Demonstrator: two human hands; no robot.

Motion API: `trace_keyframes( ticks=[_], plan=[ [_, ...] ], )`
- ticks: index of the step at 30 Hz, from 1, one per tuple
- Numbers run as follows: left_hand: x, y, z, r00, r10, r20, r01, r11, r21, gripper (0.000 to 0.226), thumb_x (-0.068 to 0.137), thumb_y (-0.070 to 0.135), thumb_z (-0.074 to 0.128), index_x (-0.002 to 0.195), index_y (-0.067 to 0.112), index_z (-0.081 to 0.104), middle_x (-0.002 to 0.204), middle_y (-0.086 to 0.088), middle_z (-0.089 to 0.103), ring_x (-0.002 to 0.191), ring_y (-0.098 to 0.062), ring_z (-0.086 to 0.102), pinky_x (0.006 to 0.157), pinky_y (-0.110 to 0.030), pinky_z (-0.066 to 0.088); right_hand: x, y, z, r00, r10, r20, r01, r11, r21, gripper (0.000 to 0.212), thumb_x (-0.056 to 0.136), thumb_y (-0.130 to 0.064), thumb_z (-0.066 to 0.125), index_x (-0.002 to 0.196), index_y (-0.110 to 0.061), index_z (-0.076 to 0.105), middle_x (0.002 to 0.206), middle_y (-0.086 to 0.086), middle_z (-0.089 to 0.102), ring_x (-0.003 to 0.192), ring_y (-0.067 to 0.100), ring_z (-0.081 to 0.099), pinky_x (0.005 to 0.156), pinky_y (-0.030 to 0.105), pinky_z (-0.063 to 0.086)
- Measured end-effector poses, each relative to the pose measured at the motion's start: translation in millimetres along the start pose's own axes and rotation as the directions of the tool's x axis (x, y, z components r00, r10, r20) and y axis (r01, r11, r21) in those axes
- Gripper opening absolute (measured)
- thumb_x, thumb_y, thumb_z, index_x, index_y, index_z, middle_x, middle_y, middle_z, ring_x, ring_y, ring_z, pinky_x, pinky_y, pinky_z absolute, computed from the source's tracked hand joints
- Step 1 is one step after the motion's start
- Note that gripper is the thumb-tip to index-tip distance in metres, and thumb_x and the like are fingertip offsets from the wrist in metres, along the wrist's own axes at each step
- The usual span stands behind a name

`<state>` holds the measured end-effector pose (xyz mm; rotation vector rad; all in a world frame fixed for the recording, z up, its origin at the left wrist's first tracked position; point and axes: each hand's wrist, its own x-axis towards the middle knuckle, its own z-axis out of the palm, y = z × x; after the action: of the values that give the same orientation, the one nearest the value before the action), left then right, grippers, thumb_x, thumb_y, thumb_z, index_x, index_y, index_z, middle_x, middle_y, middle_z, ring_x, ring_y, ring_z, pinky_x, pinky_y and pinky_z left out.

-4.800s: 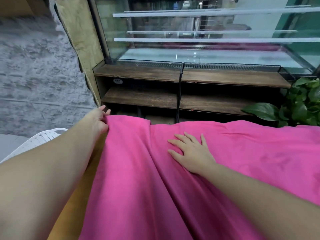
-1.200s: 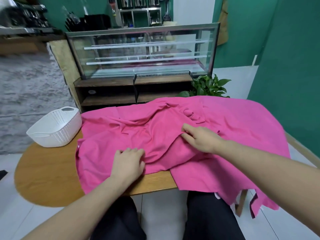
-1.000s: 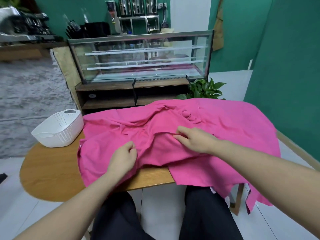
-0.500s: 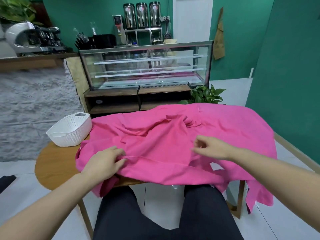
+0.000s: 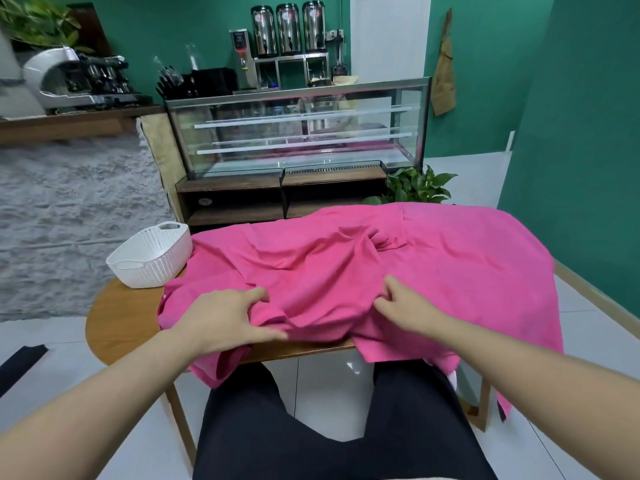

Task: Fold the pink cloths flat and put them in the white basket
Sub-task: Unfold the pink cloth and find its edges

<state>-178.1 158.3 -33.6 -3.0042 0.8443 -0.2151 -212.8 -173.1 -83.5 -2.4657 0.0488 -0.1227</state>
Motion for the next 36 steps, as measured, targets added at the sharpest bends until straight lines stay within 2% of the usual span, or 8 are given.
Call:
trace_keyframes(
  ticks=[4,8,13,18,23,28,32,36],
  plan=[
    [0.2,-11.1,10.0,0.994,-0.02,0.108,-0.001,0.982,0.188,0.049,0.08,0.059,0.063,0.118,0.032,0.048,0.105,0.011,0.051,0.097,-0.019,0.062,0.068,-0.033,0.049,-1.4,-15.3,-23.9,0.996,0.088,-0.024,-0.077,0.954,0.29,0.013,0.098,-0.03,0.052,0.099,-0.02,0.043,0.075,-0.002,0.049,0.063,0.011,0.043,0.059,0.031,0.032],
    [-4.9,-21.3,11.4,0.989,-0.147,-0.027,0.149,0.987,0.054,0.02,0.081,0.014,0.053,0.098,0.025,0.051,0.091,0.006,0.047,0.092,-0.024,0.06,0.071,-0.043,0.052,-25.0,-38.3,-51.4,0.937,-0.051,0.345,0.101,0.987,-0.127,0.06,0.076,-0.074,0.063,0.12,-0.035,0.052,0.108,-0.024,0.055,0.099,0.006,0.055,0.082,0.027,0.043],
    [-12.0,-41.6,11.8,0.908,-0.413,-0.066,0.381,0.882,-0.278,0.034,0.077,0.003,0.052,0.102,0.027,0.051,0.104,0.001,0.066,0.084,-0.025,0.056,0.069,-0.034,0.043,-23.8,-31.7,-61.1,0.902,-0.008,0.431,0.354,0.584,-0.731,0.008,0.089,-0.024,0.053,0.087,-0.017,0.055,0.083,0.005,0.057,0.078,0.026,0.05,0.066,0.031,0.04],
    [-21.4,-34.0,15.9,0.911,-0.386,-0.143,0.263,0.814,-0.518,0.051,0.079,-0.013,0.042,0.106,0.027,0.059,0.107,0.004,0.066,0.1,-0.016,0.058,0.077,-0.028,0.04,-15.7,-12.0,-58.7,0.912,-0.127,0.391,0.289,0.875,-0.389,0.015,0.083,0.0,0.047,0.086,-0.01,0.057,0.097,0.005,0.062,0.084,0.021,0.054,0.069,0.031,0.042],
    [-30.7,-28.9,11.5,0.96,-0.228,-0.163,0.158,0.921,-0.357,0.04,0.079,0.003,0.051,0.11,0.026,0.062,0.108,0.007,0.07,0.101,-0.022,0.064,0.076,-0.03,0.041,-25.3,-18.0,-62.9,0.93,-0.149,0.337,0.228,0.95,-0.211,0.013,0.081,0.001,0.045,0.087,-0.009,0.051,0.074,0.002,0.056,0.064,0.013,0.046,0.054,0.027,0.033],
    [-40.4,-40.8,8.2,0.998,0.028,-0.052,-0.027,0.999,0.034,0.075,0.073,0.089,0.036,0.131,0.043,0.048,0.115,0.021,0.061,0.097,-0.01,0.065,0.076,-0.03,0.05,-36.6,-24.5,-75.8,0.882,-0.097,0.46,0.377,0.73,-0.57,0.068,0.079,-0.085,0.042,0.077,-0.017,0.046,0.062,-0.004,0.05,0.057,0.017,0.043,0.053,0.031,0.031],
    [-32.9,-46.1,16.6,1.0,-0.024,-0.013,0.026,0.977,0.211,0.046,0.083,0.049,0.06,0.126,0.038,0.047,0.111,0.012,0.055,0.102,-0.015,0.062,0.072,-0.032,0.048,-32.4,-21.3,-70.6,0.855,-0.04,0.517,0.463,0.505,-0.728,0.026,0.09,-0.034,0.052,0.07,-0.02,0.043,0.072,-0.001,0.054,0.068,0.025,0.048,0.065,0.037,0.05],
    [-39.7,-68.9,22.9,0.943,-0.326,-0.062,0.332,0.936,0.119,0.047,0.077,0.012,0.053,0.117,0.037,0.053,0.116,0.011,0.058,0.107,-0.019,0.057,0.08,-0.037,0.048,-30.7,-7.5,-75.7,0.824,-0.079,0.561,0.512,0.528,-0.678,0.027,0.084,-0.01,0.05,0.065,-0.023,0.037,0.114,0.001,0.054,0.091,0.02,0.045,0.077,0.027,0.036]
  ],
)
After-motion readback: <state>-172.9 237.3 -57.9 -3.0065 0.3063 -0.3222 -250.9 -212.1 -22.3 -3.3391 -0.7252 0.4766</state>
